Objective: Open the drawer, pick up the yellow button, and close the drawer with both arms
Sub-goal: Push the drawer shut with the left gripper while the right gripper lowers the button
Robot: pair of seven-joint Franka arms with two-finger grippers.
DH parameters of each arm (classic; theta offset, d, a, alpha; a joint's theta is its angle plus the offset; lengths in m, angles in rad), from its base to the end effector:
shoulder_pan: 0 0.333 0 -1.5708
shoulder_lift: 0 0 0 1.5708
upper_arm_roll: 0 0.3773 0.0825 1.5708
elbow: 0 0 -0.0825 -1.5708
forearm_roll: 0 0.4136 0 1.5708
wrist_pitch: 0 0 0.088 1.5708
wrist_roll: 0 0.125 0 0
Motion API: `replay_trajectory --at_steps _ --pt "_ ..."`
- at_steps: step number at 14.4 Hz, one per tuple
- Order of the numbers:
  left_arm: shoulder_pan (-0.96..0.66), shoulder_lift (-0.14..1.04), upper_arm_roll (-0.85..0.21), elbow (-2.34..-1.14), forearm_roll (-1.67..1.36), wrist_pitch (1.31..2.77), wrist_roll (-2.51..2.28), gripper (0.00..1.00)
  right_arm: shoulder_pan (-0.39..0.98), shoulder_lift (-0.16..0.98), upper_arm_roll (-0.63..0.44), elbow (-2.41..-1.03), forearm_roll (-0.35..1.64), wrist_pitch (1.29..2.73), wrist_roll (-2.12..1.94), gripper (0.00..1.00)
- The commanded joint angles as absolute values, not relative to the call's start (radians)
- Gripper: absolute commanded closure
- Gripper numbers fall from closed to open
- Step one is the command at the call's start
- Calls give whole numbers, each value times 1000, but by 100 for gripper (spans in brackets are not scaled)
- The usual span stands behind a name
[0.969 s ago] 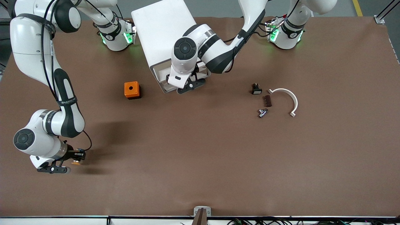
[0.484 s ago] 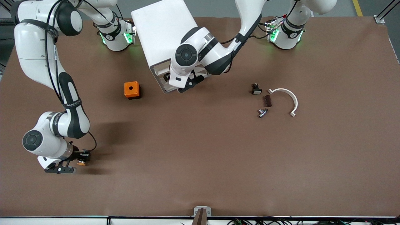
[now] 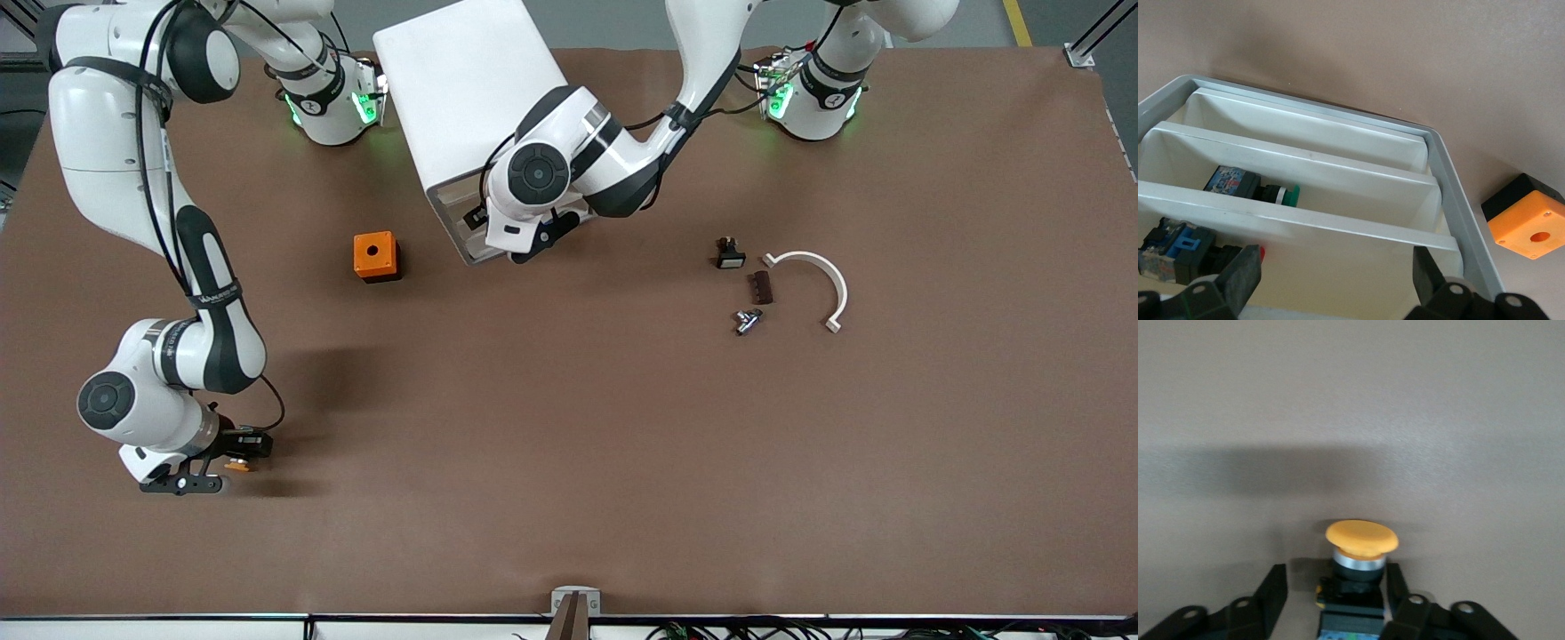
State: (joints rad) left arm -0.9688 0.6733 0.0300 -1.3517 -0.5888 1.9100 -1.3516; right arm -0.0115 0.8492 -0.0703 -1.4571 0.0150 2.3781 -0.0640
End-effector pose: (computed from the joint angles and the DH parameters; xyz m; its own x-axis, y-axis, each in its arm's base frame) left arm 0.4208 -0.6672 0.3476 0.6826 0.5263 -0.5070 0.5851 -0.8093 -0.0524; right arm 0.7949 -0.0535 0.1868 0.9975 -0.0009 0.0706 -0.0041 -0.9989 0.0462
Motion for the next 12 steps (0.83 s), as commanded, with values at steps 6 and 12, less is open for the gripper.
replay_trajectory --at_steps 6,12 --pt "-950 646 49 -1344 -456 1919 -1338 1 12 737 -67 -1416 -2 2185 -75 0" --pt "-800 493 58 -1336 -281 1899 -1177 1 12 516 -69 -1422 5 1909 -64 0"
